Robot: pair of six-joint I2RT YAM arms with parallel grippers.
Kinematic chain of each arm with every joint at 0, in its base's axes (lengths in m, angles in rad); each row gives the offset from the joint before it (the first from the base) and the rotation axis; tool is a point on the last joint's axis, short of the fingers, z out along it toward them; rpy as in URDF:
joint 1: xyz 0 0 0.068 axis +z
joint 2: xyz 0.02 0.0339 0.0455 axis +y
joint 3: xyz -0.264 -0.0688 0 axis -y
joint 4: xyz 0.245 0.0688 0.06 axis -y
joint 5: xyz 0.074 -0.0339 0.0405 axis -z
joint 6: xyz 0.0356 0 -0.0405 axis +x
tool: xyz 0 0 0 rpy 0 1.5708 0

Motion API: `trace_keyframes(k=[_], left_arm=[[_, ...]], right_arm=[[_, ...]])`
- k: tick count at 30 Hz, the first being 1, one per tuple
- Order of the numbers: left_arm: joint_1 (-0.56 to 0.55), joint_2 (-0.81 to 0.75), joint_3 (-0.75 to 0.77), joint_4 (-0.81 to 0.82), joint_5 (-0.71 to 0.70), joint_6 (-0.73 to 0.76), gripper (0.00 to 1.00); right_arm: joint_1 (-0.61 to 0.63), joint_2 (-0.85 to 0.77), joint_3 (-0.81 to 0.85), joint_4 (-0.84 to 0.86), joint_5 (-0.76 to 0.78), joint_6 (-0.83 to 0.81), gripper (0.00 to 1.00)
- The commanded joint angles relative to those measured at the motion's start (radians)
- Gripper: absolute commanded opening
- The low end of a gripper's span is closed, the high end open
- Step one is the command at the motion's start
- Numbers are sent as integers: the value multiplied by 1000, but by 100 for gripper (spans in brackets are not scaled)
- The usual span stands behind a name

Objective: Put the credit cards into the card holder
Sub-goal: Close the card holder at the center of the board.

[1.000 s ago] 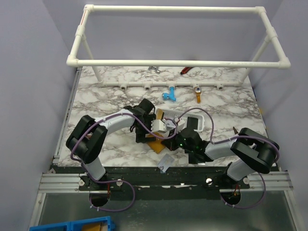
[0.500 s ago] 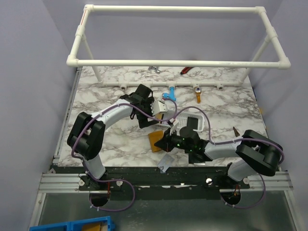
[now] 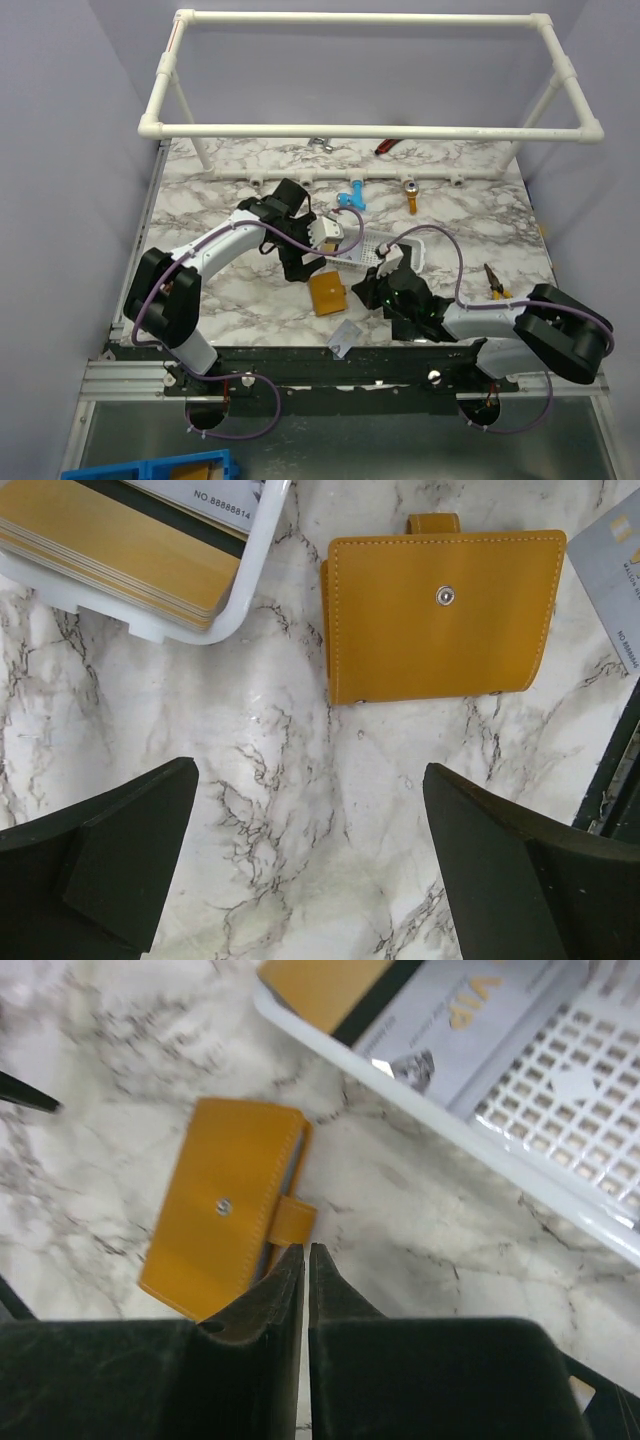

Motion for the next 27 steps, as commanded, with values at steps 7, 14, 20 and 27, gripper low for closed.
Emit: trace_keyframes(k=[7,14,20,27], left_arm=[[-34,2,-12,-18,49,-44,99],[-36,8,1,-21,49,-39,98],[-36,-1,-2,-24,52,-32,99],[-35,-9,-10,-18,54,-29,99]], right_arm=[[3,154,52,10,-123,-24,11],[17,135,72,-19,-133,-88,52],[52,143,114,-40,-93,-124,77],[84,208,183,-67,-8,-161,100]])
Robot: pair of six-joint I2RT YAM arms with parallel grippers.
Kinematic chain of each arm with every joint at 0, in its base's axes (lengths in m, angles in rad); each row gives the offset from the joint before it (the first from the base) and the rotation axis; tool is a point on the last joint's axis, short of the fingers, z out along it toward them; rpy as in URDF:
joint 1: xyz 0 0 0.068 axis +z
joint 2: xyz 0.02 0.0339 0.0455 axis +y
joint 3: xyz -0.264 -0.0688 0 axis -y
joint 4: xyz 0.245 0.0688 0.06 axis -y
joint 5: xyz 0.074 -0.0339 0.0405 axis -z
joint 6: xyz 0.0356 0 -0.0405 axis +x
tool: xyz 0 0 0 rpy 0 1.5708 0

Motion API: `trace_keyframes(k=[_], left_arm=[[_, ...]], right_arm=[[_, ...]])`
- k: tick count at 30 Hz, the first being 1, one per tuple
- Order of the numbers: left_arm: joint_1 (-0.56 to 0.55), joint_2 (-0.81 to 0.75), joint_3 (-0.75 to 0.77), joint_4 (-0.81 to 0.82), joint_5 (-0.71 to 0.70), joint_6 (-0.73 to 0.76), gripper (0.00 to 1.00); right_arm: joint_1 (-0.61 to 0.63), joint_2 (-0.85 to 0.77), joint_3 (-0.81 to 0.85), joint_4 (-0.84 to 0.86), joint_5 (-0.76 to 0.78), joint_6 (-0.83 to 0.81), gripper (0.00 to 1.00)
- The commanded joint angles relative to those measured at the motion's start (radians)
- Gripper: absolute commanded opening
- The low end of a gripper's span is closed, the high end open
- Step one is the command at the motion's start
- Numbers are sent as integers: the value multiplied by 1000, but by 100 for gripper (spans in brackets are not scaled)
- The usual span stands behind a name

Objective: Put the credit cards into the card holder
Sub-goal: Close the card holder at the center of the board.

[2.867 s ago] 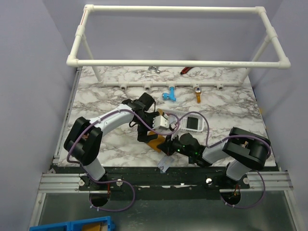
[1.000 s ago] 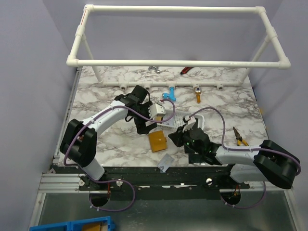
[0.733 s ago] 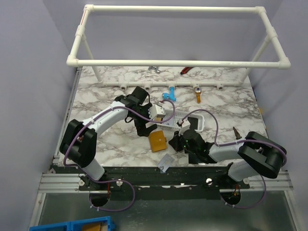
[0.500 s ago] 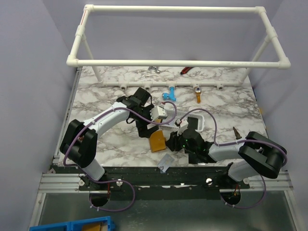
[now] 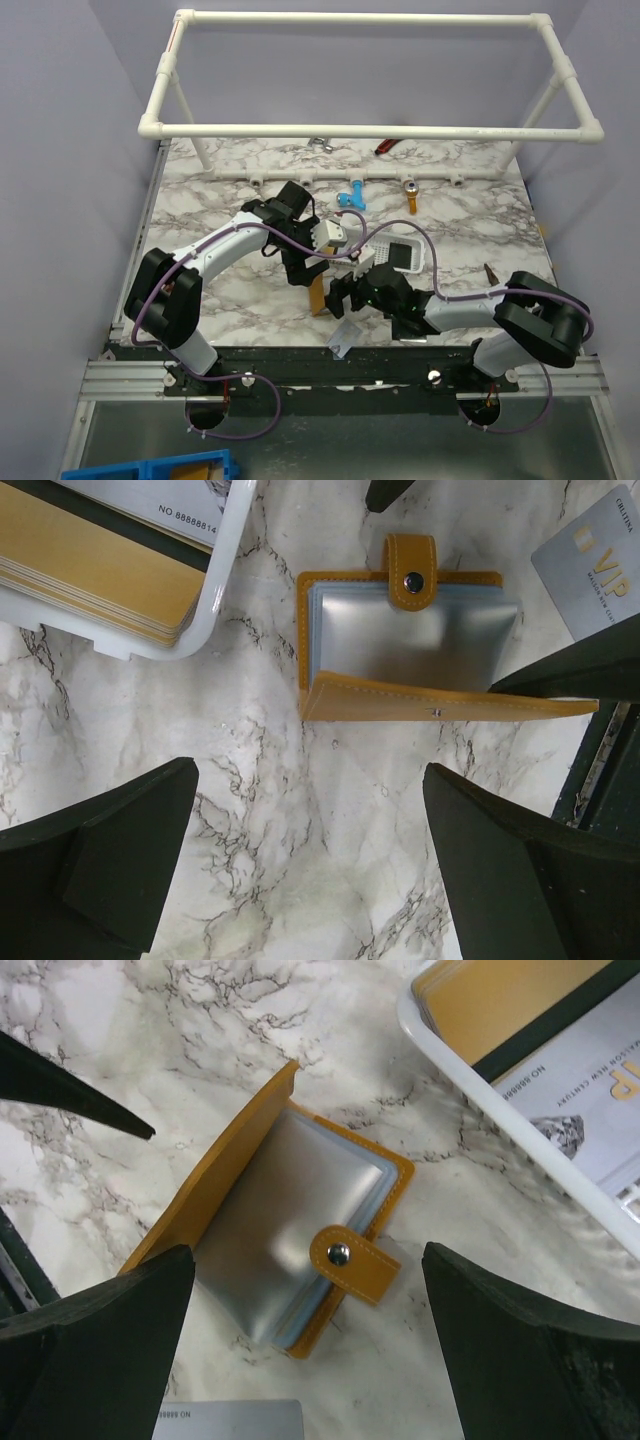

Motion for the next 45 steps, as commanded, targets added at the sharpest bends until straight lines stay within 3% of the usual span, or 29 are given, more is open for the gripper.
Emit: trace_keyframes(k=[1,6,10,24,32,45], left_arm=[[-1,-11,-5,-3,34,6,98],[-1,-18,-15,3,31,13,99],[0,-20,-20,5,32,16,98],[0,-29,-29,5,51,30,99],[-15,-25,-18,12,99,32,99],[-127,46,-65,111,-54,52,99]], right_arm=[[21,66,67,-51,102,-49,100],[27,123,110,-87,188,-72,100],[27,150,130,-92,209,-72,92],[27,139,130,-94,215,-15,46],[27,133,132,-119,222,26,41],[26,79,100,-195,265,82,44]])
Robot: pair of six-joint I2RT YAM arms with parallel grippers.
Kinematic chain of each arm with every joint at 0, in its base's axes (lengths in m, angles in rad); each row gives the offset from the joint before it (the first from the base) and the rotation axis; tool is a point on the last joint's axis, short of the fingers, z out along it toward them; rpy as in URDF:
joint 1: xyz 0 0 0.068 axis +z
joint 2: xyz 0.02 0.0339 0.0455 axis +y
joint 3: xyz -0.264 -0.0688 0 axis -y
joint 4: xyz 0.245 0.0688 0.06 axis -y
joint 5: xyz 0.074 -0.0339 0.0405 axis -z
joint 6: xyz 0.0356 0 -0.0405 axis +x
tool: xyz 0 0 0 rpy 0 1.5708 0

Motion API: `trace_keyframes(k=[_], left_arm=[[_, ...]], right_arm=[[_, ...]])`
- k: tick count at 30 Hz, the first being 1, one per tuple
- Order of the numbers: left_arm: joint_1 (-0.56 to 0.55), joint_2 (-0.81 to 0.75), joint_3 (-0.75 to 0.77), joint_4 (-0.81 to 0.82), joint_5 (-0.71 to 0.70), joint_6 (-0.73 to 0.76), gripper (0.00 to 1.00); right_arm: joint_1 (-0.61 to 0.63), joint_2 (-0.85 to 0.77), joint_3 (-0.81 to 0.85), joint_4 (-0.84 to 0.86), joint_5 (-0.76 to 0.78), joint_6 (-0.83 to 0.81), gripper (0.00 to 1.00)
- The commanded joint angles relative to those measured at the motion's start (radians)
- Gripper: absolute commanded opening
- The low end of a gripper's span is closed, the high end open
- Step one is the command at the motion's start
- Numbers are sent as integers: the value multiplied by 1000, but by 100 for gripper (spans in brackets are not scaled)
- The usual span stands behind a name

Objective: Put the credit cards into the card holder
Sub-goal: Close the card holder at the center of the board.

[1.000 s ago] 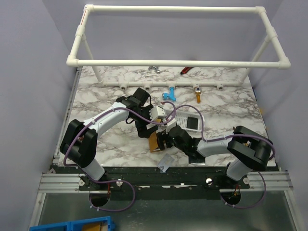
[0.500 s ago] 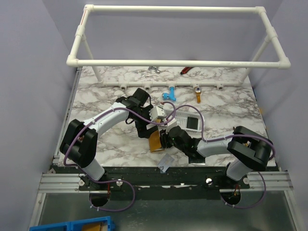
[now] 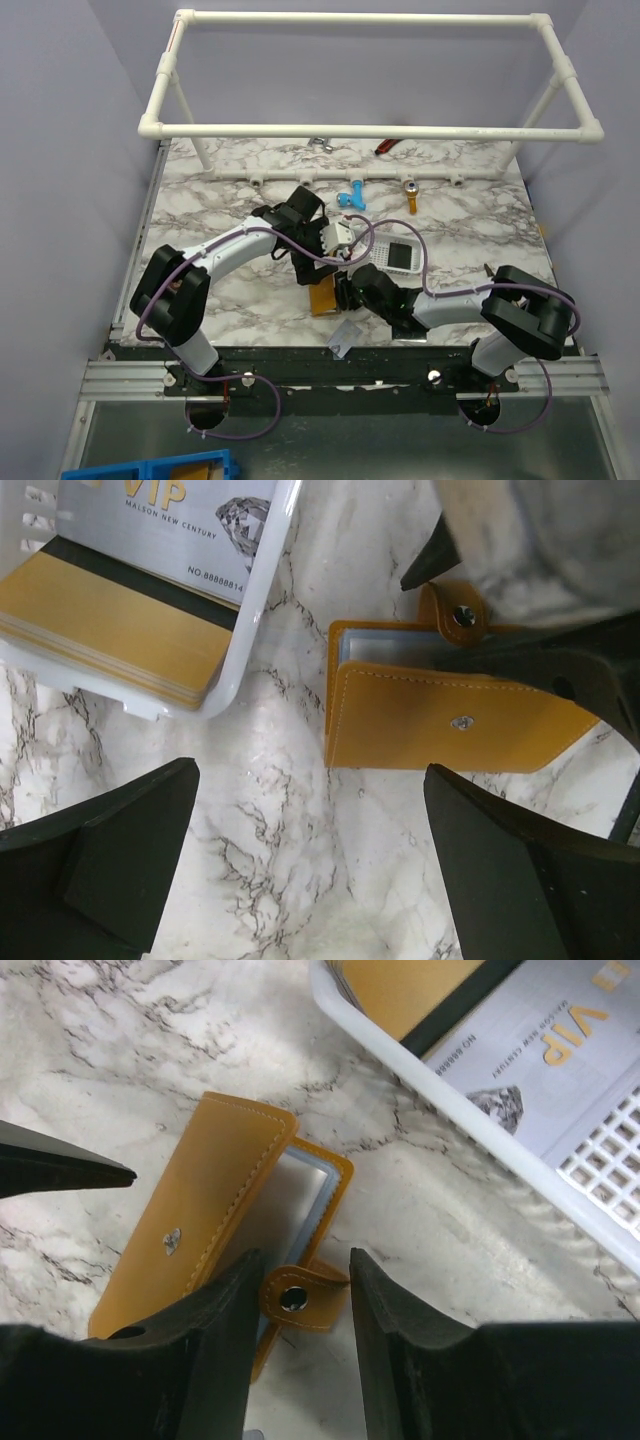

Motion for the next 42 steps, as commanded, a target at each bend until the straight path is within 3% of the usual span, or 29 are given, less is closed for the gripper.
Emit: trace_keyframes(k=[1,11,12,14,28,30,34,35,42], left_arm=[[-90,34,-48,8,-31,75,98],[-150,86,-77,54,-154,96,99],[-155,86,-86,62,-165,101,98],[-160,82,-106,81,-184,110,98],[-147,10,-197,81,-213,158,98],[-137,-4,-207,70,-207,163,99],[-128,-19,-227,61,-187,160,99],[-128,-23,-233,66,-185,157,98],[-127,-79,-274,91,-159,154,98]], right_arm=[[-13,-25,-13,-67,69,68,44],[-33,-89,-66,-108,96,149,66],[-35,-83,-62,-114,100,159,72],[-40,-73,-57,-119,114,184,100],[-41,-20,-84,-1,244,159,100],[-41,-7,-85,24,250,144,93],[-41,-2,-81,33,243,173,48],[-41,-1,-83,28,244,182,42],[-40,-52,-132,29,211,249,41]])
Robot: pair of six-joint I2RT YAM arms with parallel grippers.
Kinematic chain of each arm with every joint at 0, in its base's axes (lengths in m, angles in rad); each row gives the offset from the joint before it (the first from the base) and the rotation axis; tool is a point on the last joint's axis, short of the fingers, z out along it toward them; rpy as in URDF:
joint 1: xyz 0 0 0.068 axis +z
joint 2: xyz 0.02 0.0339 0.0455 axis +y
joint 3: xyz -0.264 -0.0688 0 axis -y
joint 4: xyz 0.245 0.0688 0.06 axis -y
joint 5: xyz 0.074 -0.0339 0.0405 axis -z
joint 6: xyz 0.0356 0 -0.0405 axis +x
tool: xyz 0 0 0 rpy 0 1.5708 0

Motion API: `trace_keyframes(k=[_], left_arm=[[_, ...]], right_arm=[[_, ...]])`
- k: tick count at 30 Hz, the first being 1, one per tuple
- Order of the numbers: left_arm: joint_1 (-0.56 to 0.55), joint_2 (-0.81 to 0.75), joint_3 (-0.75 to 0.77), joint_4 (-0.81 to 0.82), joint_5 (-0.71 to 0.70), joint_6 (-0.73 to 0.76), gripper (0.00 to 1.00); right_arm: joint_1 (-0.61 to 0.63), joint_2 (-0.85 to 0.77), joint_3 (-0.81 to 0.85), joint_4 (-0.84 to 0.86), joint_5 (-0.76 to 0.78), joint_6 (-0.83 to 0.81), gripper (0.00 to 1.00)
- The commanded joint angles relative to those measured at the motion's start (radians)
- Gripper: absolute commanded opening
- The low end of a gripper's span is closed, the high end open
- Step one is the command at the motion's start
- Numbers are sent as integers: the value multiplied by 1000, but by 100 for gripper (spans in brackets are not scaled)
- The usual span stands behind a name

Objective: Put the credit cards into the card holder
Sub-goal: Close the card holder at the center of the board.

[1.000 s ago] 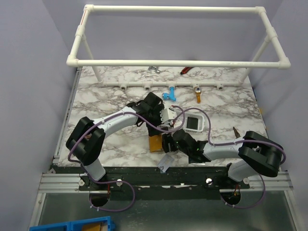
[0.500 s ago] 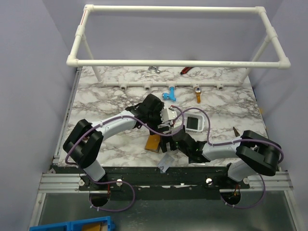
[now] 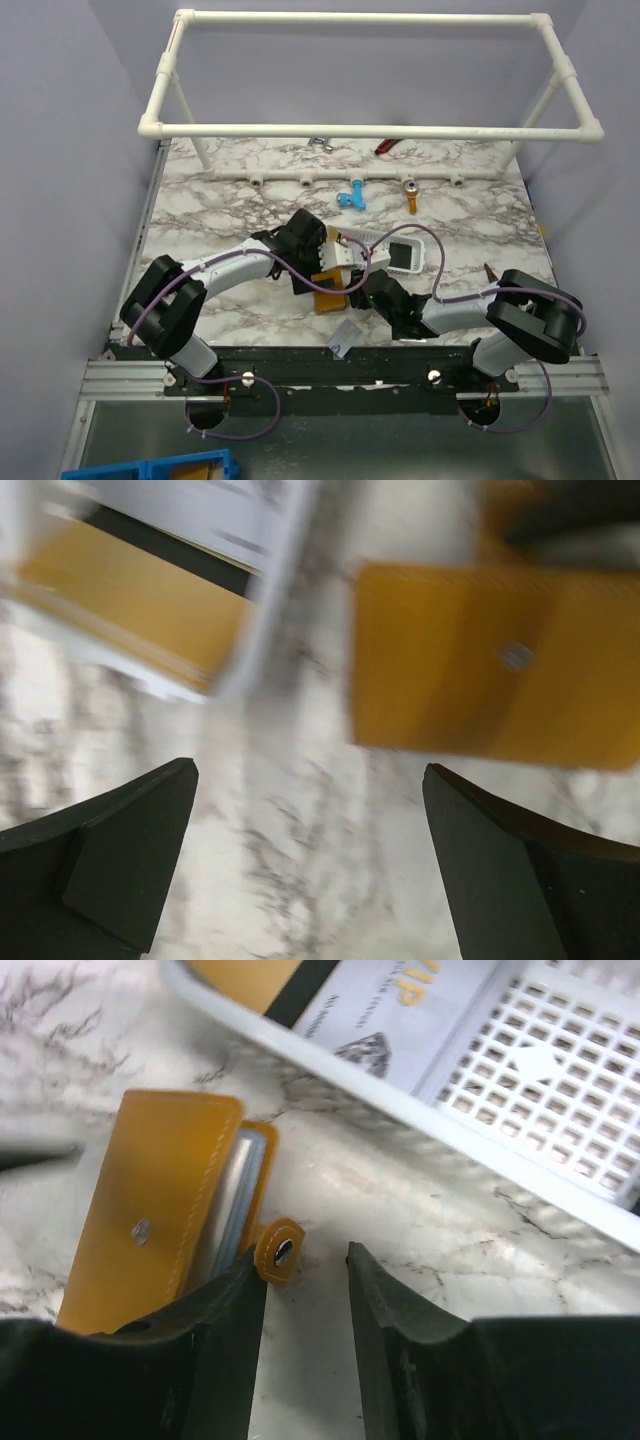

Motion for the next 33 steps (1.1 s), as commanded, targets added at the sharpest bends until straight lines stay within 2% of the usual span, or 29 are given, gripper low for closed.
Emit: trace_keyframes(k=[1,4,10,17,22,27,33], left_arm=[[-48,-24,-71,-227,88,166,99],[-59,-41,-63,-234,118,162,99],[-93,-45,-53,-211,134,155,98],[-95,-152,-86,-222,107,200,99],[-99,-138,-34,-211,152,103,99],[-137,-110,-56,-121,213,90,99],[-161,-34,12,-170,262,148,95]], right_arm=[[-47,-23,-31,-19,52,159,41],[-47,-38,-27,-21,63,171,36],[-49,-8,8,-20,66,186,19],[-69,-11,0,-23,30,215,14],[-105,-9,-18,-14,-31,247,2],[-135,-20,-36,-4,-118,280,1],[-138,-28,-36,-26,-177,309,1]])
